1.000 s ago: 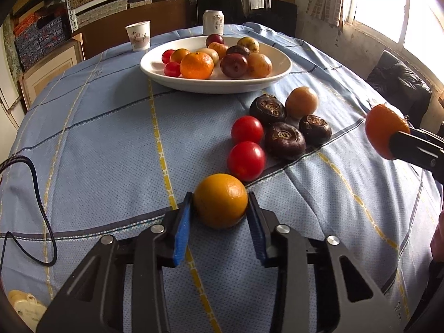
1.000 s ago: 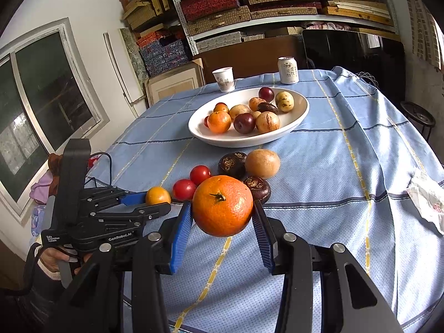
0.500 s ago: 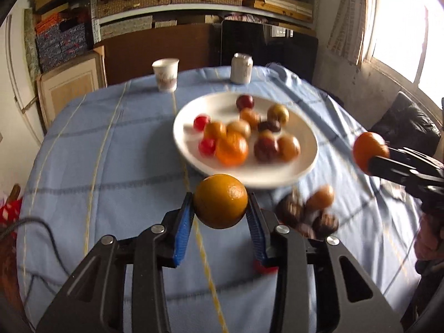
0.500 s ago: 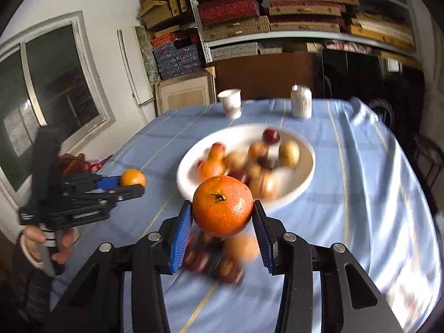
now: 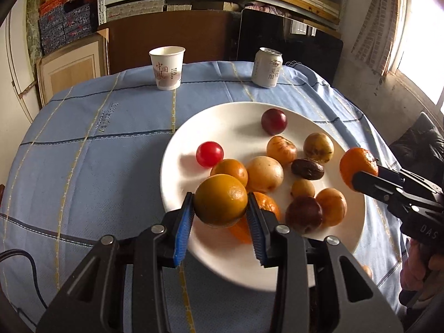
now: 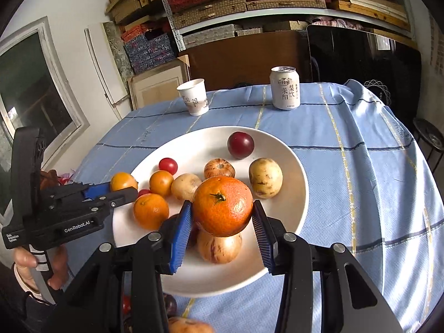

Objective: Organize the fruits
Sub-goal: 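Carry the orange fruit and tangerine onto the plate and open both tools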

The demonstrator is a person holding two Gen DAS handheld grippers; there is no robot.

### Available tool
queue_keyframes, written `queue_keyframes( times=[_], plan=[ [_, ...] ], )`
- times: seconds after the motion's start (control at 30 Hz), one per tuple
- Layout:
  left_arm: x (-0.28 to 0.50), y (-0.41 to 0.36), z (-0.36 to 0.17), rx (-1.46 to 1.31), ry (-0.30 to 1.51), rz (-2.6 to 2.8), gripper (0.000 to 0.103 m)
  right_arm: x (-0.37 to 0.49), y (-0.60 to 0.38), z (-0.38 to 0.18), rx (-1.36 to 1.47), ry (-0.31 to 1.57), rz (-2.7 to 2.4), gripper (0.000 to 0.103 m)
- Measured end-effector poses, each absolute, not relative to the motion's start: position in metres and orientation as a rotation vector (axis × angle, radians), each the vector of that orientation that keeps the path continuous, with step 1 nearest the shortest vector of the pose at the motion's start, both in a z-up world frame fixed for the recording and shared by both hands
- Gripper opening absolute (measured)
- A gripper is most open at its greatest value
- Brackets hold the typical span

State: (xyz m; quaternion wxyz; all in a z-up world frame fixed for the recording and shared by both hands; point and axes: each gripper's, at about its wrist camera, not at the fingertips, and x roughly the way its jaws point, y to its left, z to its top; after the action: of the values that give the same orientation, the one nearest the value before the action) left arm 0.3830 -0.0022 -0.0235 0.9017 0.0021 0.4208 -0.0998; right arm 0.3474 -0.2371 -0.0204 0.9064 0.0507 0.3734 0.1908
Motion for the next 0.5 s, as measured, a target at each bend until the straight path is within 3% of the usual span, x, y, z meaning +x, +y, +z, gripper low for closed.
queue_keyframes(
  times=[0.13,0.17,0.2,0.27,0.5],
  plan=[
    [0.388,0.001,-0.027,-0.012,0.880,-0.192,0.037,0.352,-0.234,-0.025,0.088,0.771,0.391,0.045],
    [0.389,0.002,-0.028,-0.018,0.887,-0.186,0.045,0.351,-0.234,-0.025,0.086,0.771,0.389,0.049],
    [0.387,0.002,-0.026,-0.018,0.885,-0.174,0.065,0.349,-0.233,-0.024,0.087,0.762,0.388,0.063],
    [0.378,0.004,-0.014,-0.016,0.832,-0.140,0.083,0.342,-0.234,-0.017,0.077,0.731,0.385,0.067],
    [0.311,0.001,0.025,0.036,0.726,-0.163,0.095,0.290,-0.237,0.015,0.005,0.652,0.388,0.069]
  ],
)
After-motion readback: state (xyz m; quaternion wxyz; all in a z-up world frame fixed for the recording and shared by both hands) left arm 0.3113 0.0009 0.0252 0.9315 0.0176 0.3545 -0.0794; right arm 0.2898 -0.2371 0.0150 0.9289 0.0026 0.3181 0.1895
